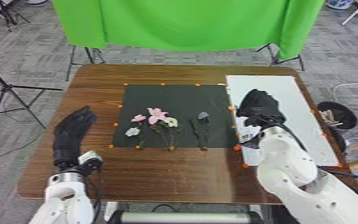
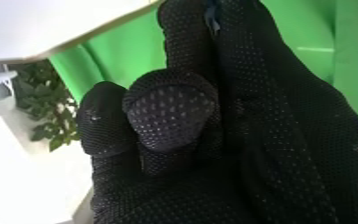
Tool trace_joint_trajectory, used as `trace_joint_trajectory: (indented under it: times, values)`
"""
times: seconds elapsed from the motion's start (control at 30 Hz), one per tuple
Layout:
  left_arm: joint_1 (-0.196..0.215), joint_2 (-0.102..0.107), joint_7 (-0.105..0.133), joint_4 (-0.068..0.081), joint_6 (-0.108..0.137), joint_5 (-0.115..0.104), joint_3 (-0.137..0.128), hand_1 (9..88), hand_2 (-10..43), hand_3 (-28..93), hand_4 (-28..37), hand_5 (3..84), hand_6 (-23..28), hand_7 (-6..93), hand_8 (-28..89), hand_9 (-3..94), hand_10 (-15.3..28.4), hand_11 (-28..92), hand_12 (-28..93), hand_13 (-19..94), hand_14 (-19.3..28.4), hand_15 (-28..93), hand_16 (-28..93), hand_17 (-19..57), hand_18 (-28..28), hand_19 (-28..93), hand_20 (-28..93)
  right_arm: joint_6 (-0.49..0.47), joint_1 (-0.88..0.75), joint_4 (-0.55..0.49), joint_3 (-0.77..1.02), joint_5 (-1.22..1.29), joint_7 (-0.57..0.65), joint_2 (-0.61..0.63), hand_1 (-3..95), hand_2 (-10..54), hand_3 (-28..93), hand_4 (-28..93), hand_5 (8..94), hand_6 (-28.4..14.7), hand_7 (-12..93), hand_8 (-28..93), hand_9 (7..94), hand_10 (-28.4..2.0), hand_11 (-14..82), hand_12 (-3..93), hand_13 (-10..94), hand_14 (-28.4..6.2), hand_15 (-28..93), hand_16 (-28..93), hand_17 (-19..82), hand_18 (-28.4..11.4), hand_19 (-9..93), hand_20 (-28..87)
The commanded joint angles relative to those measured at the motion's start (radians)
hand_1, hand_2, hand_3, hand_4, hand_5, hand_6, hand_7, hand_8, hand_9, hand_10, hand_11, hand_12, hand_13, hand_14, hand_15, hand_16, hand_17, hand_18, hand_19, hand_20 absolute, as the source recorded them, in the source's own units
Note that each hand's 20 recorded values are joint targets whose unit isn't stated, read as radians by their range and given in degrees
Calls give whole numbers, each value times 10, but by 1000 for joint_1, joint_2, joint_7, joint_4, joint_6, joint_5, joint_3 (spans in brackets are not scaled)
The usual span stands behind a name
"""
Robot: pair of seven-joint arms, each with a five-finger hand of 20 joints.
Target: Arrange flowers
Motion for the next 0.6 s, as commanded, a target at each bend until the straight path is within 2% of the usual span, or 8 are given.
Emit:
trace_joint_trajectory:
  times: [0.03, 0.07, 0.17, 0.2, 0.27, 0.33, 0.5, 0.6]
  values:
    - [4, -8, 54, -23, 37, 12, -40, 488, 77, 685, -169, 506, 17, 224, -10, 466, 121, 258, 104, 412, 118, 207, -41, 231, 93, 77, 279, -6, -29, -3, -33, -25, 3, -31, 569, -95, 621, -167, 809, 7, 213, 44, 875, -119, 123, 283, 886, -38, 609, 282, 610, -152, 932, 456]
    - [5, -4, 65, -29, 58, 6, -28, 509, 75, 683, -163, 506, 17, 226, -8, 465, 121, 259, 104, 413, 116, 208, -41, 239, 94, 81, 288, -9, -31, -3, -37, -31, 3, -34, 569, -95, 621, -166, 809, 7, 212, 44, 876, -119, 123, 283, 886, -38, 609, 282, 610, -152, 932, 456]
    - [3, -5, 74, -32, 76, -2, -27, 547, 73, 662, -150, 507, 18, 236, 3, 464, 120, 257, 104, 414, 113, 204, -41, 250, 95, 82, 316, -15, -32, -1, -47, -29, 3, -40, 569, -95, 621, -165, 808, 7, 213, 44, 875, -119, 122, 284, 886, -38, 609, 281, 610, -153, 932, 457]
    - [4, -7, 70, -31, 73, 7, -32, 560, 72, 661, -147, 509, 19, 236, 1, 463, 120, 257, 106, 414, 113, 203, -41, 256, 95, 84, 323, -16, -33, 2, -53, -35, 3, -43, 569, -95, 621, -166, 808, 7, 212, 44, 875, -119, 122, 284, 886, -38, 609, 281, 610, -153, 932, 457]
    - [2, -6, 68, -28, 74, 10, -31, 642, 72, 637, -117, 514, 19, 241, -86, 455, 118, 257, 114, 418, 107, 190, -33, 284, 94, 66, 351, -14, -31, 6, -64, -33, 1, -43, 570, -95, 619, -167, 806, 6, 211, 44, 873, -119, 122, 285, 885, -37, 609, 282, 610, -152, 932, 458]
    - [2, -5, 58, -27, 70, 12, -32, 674, 75, 620, -108, 516, 19, 247, -100, 453, 117, 257, 116, 421, 105, 187, -31, 294, 94, 57, 356, -19, -30, 14, -71, -44, 0, -48, 570, -95, 617, -165, 803, 6, 211, 45, 872, -119, 121, 284, 885, -37, 609, 282, 609, -152, 932, 460]
    - [7, -7, 45, -26, 63, 5, -32, 650, 68, 634, -92, 520, 17, 257, -100, 453, 115, 266, 116, 421, 106, 192, -27, 291, 96, 52, 366, -16, -23, 31, -90, -31, 4, -56, 568, -95, 617, -158, 798, 6, 208, 44, 865, -120, 115, 279, 884, -38, 609, 282, 608, -151, 932, 461]
    - [3, -6, 29, -23, 50, 7, -33, 629, 58, 638, -104, 517, 18, 265, -27, 453, 113, 274, 111, 414, 106, 191, -25, 278, 98, 53, 371, -19, -19, 42, -100, -37, 8, -64, 558, -95, 612, -151, 796, 4, 206, 44, 863, -121, 118, 275, 884, -38, 608, 282, 607, -150, 932, 462]
